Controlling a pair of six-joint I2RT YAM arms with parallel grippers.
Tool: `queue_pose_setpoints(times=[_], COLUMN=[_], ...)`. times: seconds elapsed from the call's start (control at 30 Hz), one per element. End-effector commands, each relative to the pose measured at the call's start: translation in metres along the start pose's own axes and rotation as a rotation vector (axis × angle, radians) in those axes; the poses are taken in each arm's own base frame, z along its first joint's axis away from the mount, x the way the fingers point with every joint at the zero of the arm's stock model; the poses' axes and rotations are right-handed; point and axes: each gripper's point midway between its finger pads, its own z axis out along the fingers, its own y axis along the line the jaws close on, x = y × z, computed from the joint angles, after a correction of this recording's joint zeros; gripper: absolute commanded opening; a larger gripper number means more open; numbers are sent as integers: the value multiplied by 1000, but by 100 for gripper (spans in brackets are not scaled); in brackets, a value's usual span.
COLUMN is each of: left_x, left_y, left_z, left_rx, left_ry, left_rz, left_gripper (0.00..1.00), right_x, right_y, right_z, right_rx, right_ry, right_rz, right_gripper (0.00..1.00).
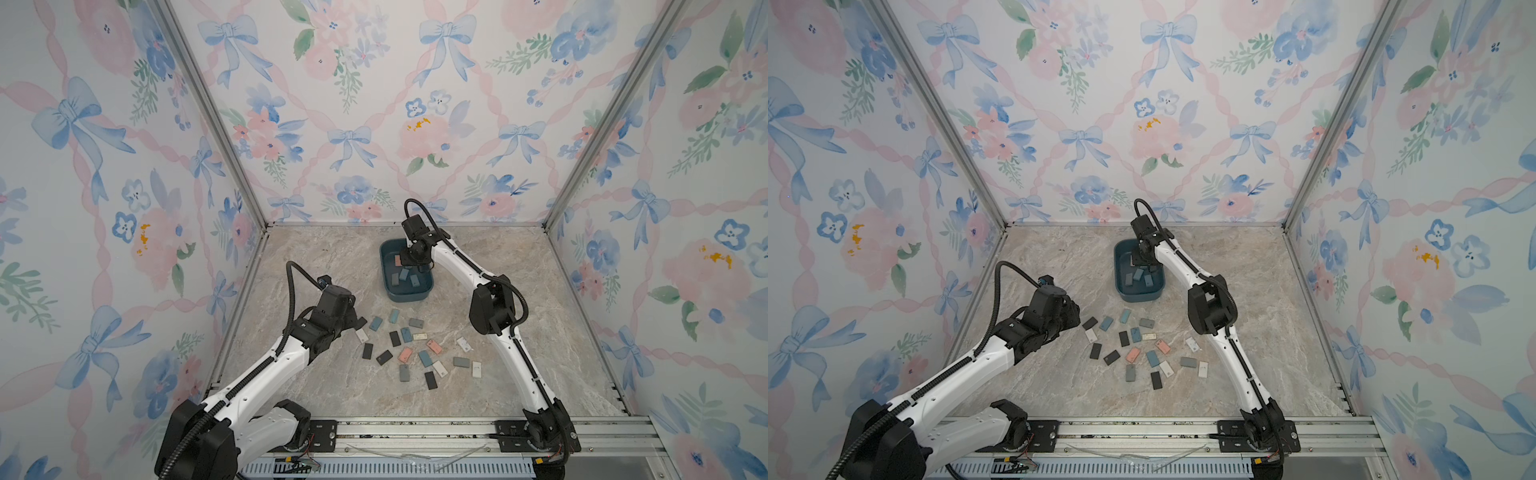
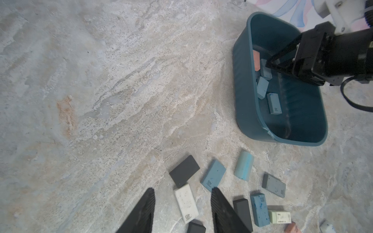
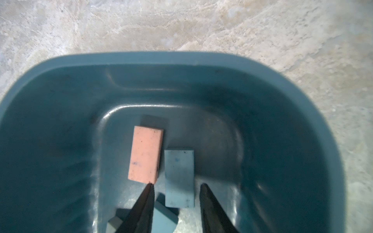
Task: Put the eraser in the storage box
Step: Place the eraser in the storage box, then pick up the eraser from the center of the board.
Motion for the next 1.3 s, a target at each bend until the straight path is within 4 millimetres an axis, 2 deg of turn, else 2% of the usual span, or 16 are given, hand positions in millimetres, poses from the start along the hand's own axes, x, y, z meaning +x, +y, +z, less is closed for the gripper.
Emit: queue_pose_setpoints(times=[0.0,0.27,0.43,0.47,0.63,0.8,1.0,1.27], left_x=[1,12,25,18,25,30,34,61], left_y=[5,-1,-4,-11,-13,-19,-23,-5], left_z=[0,10,22,23,40,56,68,83], left_rx=[-12,3,-1,12,8,39,65,5], left_ry=[-8,68,157,156,223,312,393,538], left_rz=[-11,47,148,163,238,327,420,500], left_gripper=[49,57,58,58,57,57,58,59], right_x=[-19,-33,-33,-33,-27,-16,-5,4], right_y=[21,49,51,51,52,44,27,8], right_z=[-41,-111,-149,-155,-188,-208,-224,-228], right_rx=[-69,-137,-170,-177,-231,-253,-237,-229], right_ry=[-45,-114,-147,-156,-214,-260,-291,-301], right_rz=[-8,-93,-107,-108,-109,-97,-76,-39], right_gripper=[41,43,43,43,45,47,48,49])
